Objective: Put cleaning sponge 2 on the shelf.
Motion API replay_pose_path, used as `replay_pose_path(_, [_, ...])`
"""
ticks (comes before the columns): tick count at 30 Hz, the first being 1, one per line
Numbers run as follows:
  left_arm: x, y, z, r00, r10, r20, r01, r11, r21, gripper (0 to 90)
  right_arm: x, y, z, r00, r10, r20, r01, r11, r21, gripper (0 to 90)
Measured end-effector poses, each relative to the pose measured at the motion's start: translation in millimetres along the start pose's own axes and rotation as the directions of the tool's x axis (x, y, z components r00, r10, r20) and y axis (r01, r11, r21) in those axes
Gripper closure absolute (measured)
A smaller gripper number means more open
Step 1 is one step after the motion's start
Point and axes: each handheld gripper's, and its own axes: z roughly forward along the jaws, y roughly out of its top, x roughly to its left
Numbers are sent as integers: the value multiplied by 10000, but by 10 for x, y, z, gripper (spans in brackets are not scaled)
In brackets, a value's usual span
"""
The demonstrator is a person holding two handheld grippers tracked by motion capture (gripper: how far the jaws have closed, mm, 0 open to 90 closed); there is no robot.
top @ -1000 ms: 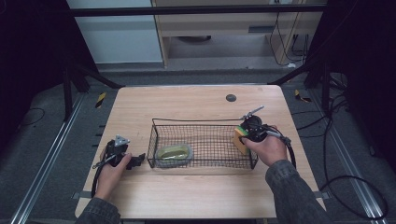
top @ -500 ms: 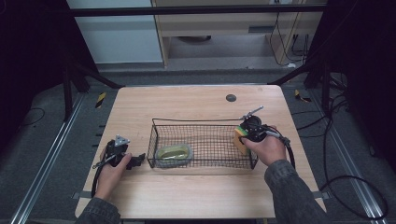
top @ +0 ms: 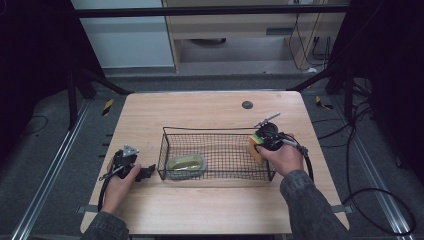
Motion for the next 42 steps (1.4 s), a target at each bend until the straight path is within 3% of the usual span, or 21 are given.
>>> replay_pose_path(15, [-1,0,1,10000,-13,0,13,10000,-14,0,201,48,-79,9991,9,-432,-19,9997,-236,446])
replay_pose_path(27, [2,1,-1,10000,36,-1,-36,10000,15,0,332,48,-83,9963,13,-856,-34,9997,-240,369])
replay_pose_path(35, [1,0,-1,10000,22,6,-22,10000,19,0,361,43,-96,9975,-41,-708,17,9994,-344,317])
replay_pose_path(42, [1,0,-1,10000,23,6,-23,10000,22,0,344,33,-138,9981,-57,-610,15,9976,-685,200])
